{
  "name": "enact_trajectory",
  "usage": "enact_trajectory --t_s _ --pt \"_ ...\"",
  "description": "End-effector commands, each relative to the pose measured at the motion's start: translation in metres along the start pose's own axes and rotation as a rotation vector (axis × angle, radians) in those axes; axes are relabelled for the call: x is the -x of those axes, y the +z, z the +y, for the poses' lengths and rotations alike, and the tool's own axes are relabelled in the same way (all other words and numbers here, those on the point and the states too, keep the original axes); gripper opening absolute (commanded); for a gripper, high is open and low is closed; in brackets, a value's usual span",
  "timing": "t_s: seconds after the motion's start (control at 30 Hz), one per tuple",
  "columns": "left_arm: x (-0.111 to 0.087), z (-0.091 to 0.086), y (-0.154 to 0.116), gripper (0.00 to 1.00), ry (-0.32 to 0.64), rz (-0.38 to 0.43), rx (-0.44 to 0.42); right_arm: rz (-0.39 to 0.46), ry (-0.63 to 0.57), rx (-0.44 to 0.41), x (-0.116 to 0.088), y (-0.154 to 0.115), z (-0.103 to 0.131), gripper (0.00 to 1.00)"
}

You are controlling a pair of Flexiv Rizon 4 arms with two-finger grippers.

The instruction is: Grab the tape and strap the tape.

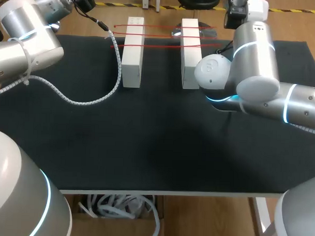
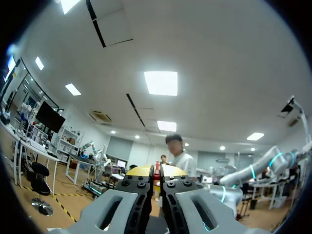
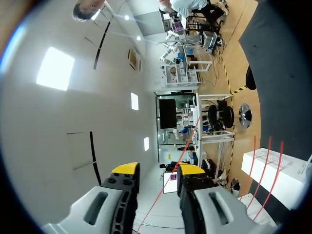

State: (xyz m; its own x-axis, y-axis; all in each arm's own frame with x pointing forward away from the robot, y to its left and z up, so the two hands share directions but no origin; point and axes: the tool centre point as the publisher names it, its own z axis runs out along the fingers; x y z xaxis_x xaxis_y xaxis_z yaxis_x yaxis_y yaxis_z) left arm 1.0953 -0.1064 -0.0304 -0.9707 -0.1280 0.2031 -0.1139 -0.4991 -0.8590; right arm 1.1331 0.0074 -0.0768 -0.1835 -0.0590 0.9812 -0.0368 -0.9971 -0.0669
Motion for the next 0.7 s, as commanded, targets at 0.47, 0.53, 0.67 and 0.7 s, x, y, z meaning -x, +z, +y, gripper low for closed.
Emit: enact_trajectory --t_s 0.47,0.53,0.67,0.7 --pt "0.0008 0.0007 0.0003 0.00 0.001 0.001 -0.002 -0.011 -0.017 -0.002 0.0003 -0.0004 -0.0025 0.00" --pt "0.0008 0.0007 0.0003 0.00 0.001 0.001 -0.002 -0.013 -0.019 -0.004 0.0006 -0.0015 -0.0033 0.00" --pt "0.0008 0.0007 0.0003 0.00 0.001 0.001 -0.002 -0.017 -0.024 -0.010 0.0018 -0.0029 -0.0048 0.00" --pt "0.0008 0.0007 0.0003 0.00 0.001 0.001 -0.002 -0.018 -0.025 -0.011 0.0020 -0.0032 -0.0051 0.00"
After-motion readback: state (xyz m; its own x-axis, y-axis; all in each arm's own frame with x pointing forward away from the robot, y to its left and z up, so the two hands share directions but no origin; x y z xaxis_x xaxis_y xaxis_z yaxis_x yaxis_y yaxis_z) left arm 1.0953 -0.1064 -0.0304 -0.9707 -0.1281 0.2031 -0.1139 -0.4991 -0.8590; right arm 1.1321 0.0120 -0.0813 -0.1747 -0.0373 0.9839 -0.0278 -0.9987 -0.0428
